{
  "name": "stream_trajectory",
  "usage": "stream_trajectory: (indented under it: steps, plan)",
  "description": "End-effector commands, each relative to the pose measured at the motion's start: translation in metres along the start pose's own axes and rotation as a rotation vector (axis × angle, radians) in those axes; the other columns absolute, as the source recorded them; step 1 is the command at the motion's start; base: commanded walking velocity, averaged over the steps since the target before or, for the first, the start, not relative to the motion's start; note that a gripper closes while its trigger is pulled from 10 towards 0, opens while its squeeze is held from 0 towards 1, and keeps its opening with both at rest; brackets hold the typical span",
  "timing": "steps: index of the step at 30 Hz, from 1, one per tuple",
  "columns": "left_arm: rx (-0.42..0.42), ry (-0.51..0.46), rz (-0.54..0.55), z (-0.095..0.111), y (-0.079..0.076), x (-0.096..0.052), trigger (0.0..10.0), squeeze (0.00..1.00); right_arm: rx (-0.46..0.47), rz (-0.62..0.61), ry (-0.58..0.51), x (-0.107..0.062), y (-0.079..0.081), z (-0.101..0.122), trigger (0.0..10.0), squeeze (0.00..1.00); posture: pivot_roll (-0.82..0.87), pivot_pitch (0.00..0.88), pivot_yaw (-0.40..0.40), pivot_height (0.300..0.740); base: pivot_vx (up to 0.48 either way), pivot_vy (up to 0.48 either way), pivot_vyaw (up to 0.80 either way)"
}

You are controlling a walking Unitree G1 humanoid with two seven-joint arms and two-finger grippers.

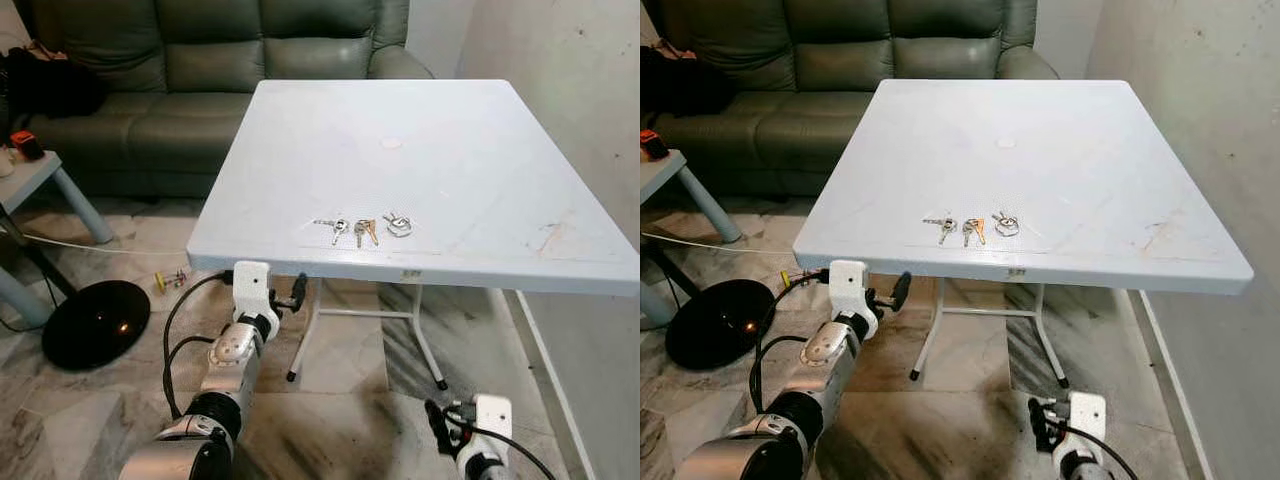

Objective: Hang keys on a hook

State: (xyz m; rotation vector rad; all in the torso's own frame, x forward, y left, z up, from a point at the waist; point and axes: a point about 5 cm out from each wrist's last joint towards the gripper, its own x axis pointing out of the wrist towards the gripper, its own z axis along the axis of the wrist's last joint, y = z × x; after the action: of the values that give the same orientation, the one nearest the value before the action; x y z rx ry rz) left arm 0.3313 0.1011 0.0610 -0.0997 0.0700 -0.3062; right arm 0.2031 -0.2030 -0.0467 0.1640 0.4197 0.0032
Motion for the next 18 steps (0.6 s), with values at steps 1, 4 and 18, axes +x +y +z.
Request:
stream_trajectory:
  steps: [1, 4, 18]
  plan:
    - [0.024, -0.072, -0.054, 0.008, -0.005, 0.000, 10.0, 0.00, -0.005, 0.031, -0.103, 0.003, 0.003, 0.014, 10.0, 0.00, 0.10, 0.036, 0.010, 0.740, 0.000, 0.000, 0.00]
    - [0.053, -0.105, -0.084, 0.010, -0.008, -0.002, 10.0, 0.00, -0.017, 0.065, -0.203, 0.004, 0.009, 0.029, 10.0, 0.00, 0.09, 0.035, 0.010, 0.740, 0.000, 0.000, 0.00]
    - [0.053, -0.228, -0.116, 0.046, -0.024, 0.007, 10.0, 0.00, -0.017, 0.159, -0.496, 0.009, 0.039, 0.094, 10.0, 0.00, 0.09, 0.031, 0.002, 0.740, 0.000, 0.000, 0.00]
